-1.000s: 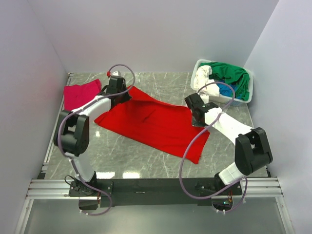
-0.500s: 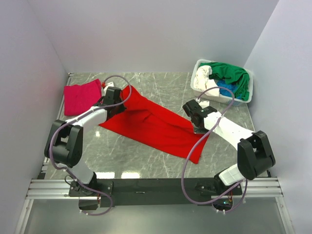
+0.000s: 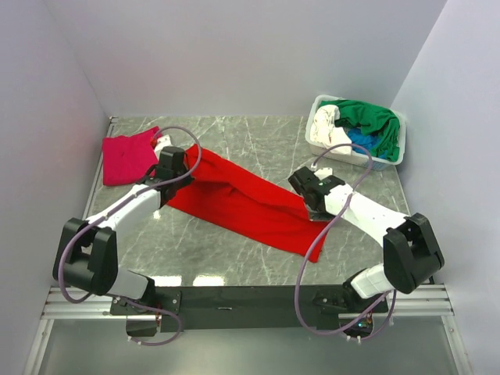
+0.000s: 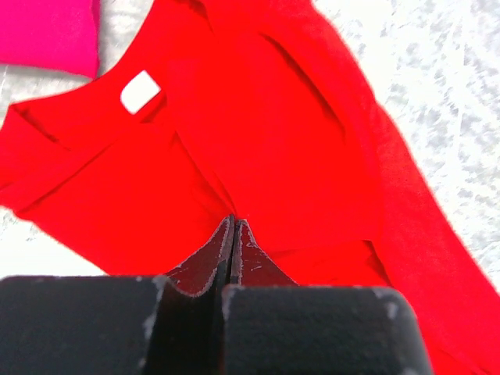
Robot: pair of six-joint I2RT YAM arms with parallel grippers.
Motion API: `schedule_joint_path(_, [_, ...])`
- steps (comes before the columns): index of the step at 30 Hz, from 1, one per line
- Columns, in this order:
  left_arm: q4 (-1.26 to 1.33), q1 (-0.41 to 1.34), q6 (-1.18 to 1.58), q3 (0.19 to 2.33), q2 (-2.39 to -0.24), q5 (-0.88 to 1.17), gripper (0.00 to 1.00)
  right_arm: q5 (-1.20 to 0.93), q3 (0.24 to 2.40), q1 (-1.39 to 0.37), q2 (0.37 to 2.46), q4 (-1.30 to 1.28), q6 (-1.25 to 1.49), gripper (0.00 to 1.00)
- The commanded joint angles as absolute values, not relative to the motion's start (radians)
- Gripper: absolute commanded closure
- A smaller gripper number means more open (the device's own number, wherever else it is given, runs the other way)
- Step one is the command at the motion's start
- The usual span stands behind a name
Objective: Fold and stack the t-shirts
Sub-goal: Fold the tshirt
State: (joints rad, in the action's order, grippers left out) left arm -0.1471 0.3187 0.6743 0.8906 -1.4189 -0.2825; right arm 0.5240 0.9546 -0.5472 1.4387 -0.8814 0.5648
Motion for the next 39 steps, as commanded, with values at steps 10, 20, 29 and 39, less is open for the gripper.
schedule_joint_path(10, [-0.195,0.324,0.676,0.793,-1.341,-0.264,1.00,0.606,0.962,-0.633,1.503,-0.965,0.664,1.00])
schedule_joint_path(20, [-0.308,0.330,0.683,0.790,-1.215,-0.316,0.39,0.574,1.017,-0.704,1.451,-1.075,0.704,0.46])
schedule_joint_path(29, [-0.267,0.339,0.675,0.857,-1.250,-0.292,0.28,0.523,1.048,-0.681,1.403,-0.936,0.628,0.39])
schedule_joint_path(39, [-0.138,0.242,0.669,0.940,-1.459,-0.207,0.22,0.440,1.066,-0.632,1.532,-0.709,0.549,0.41])
